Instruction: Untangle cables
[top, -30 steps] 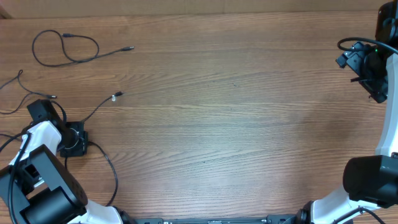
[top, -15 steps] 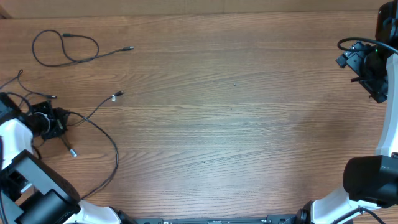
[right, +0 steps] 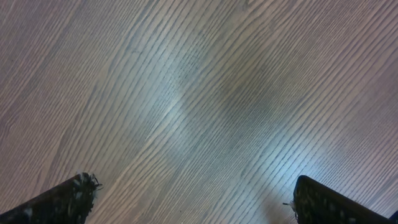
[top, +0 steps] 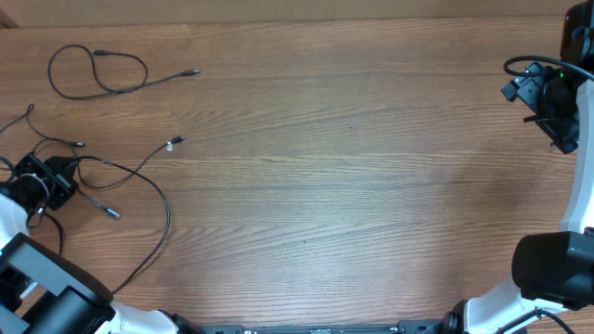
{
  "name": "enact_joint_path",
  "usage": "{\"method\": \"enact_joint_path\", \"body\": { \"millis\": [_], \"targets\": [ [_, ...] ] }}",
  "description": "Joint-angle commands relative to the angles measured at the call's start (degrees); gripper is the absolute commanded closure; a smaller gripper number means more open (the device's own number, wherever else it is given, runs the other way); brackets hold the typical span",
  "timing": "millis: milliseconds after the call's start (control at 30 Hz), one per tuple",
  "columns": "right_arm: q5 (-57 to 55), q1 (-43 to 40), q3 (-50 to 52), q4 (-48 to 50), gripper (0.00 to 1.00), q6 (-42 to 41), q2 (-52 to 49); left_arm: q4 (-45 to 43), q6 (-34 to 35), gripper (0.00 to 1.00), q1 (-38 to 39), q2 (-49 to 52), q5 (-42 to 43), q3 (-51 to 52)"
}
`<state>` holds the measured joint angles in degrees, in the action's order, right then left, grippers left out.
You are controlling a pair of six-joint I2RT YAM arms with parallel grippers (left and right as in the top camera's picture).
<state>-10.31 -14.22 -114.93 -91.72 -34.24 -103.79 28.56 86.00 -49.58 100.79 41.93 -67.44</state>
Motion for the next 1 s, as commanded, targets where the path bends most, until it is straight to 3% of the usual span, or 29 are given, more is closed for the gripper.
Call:
{"method": "enact_joint_path", "body": {
  "millis": [0,167,367,533,800,967],
  "targets": [
    [0.0,-0.1,0.2,0.1,0.0,0.2,0.1,-0.2,2.0,0.96,-1.0,0.1,-1.2,-1.4],
    [0.0,-0.1,0.2,0.1,0.0,0.2,0.1,2.1,-2.4,0.96,-0.6,0.0,-9.7,-5.2],
    [0.0,-0.1,0.2,0.1,0.0,0.2,0.1,21.2,-11.4,0.96,0.5,0.0,-31.8,-17.5],
    [0.0,-0.1,0.2,0.1,0.0,0.2,0.1,30.4,-13.1,0.96,0.4,0.0,-46.3,-22.4],
    [0.0,-0.1,0.2,0.1,0.0,0.2,0.1,31.0,-18.3,0.96,-0.4,0.0,-57.6,-22.5],
    [0.0,-0.1,0.2,0.1,0.0,0.2,0.1,30.7,-18.3,0.95,-0.4,0.2,-58.2,-22.5]
  ]
}}
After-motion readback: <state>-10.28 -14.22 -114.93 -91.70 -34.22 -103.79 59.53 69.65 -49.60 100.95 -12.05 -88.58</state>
